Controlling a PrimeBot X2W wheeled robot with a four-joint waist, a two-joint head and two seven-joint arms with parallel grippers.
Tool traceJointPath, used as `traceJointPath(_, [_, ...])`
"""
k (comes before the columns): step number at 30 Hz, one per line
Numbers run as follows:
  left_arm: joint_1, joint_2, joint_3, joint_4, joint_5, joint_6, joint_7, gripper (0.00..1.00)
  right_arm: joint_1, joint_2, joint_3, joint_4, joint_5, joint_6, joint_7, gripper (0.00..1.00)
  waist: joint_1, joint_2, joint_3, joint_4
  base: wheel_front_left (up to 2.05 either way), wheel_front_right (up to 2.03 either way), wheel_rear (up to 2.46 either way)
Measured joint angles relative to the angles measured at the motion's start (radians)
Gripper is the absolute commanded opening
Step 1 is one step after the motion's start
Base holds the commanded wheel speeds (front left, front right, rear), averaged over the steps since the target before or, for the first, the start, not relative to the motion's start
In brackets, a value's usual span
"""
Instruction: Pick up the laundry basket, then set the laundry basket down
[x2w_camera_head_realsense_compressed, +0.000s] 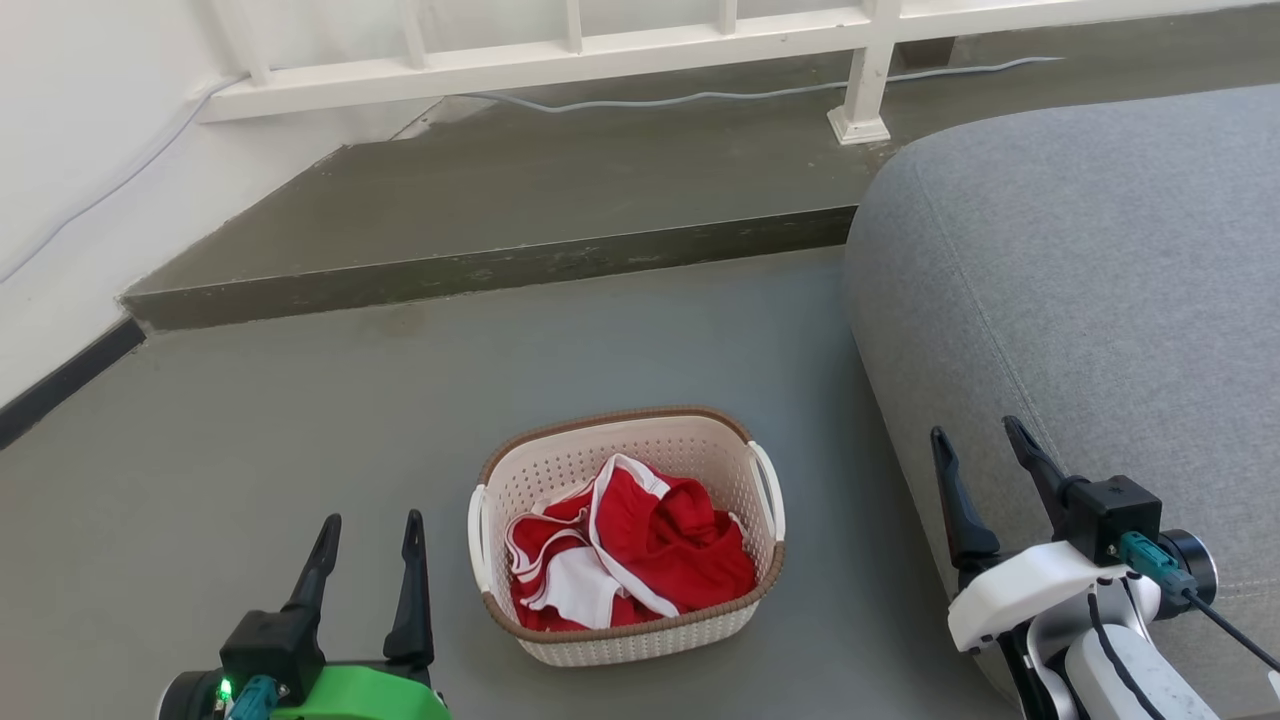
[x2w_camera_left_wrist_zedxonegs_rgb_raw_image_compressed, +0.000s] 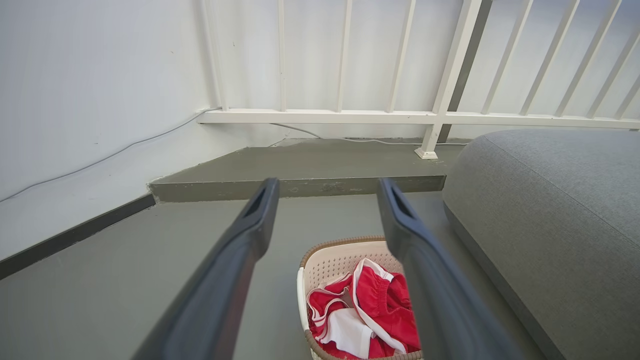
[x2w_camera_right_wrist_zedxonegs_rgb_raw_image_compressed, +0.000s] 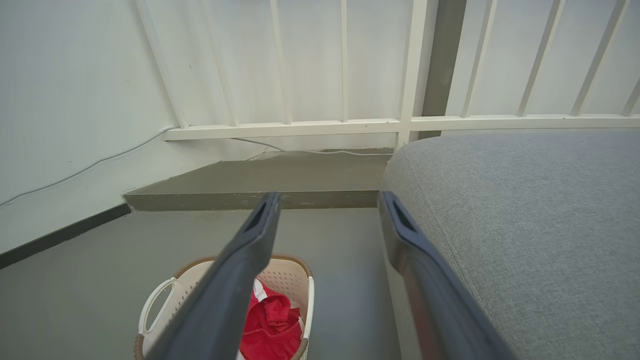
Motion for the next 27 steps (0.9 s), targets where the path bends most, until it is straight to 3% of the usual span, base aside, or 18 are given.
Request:
traceJointPath(2, [0.003,0.000,-0.001,-0.002,0.000,0.000,0.000,1.00,0.000,0.000,0.000,-0.001,0.000,0.000,0.000,1.00,0.0000,0.0000,0.000,0.001,0.00,0.00,0.00])
traceJointPath(3, [0.004,-0.001,-0.004,0.005,0.000,0.000,0.001,0.00,0.001,0.001,0.002,0.005,0.000,0.000,0.000,0.00,0.0000,0.0000,0.000,0.001,0.00,0.00,0.00])
traceJointPath(14, [0.020,-0.005,-0.010,0.027,-0.070,-0.011,0.004,0.00,0.040,0.024,-0.009,0.026,0.064,0.015,0.006,0.00,0.0000,0.0000,0.001,0.007,0.00,0.00,0.00])
traceJointPath(27, [0.023,-0.021,0.030,0.024,-0.270,-0.038,0.042,0.00,0.040,0.036,-0.060,0.012,0.283,0.044,0.049,0.00,0.0000,0.0000,0.003,0.018,0.00,0.00,0.00])
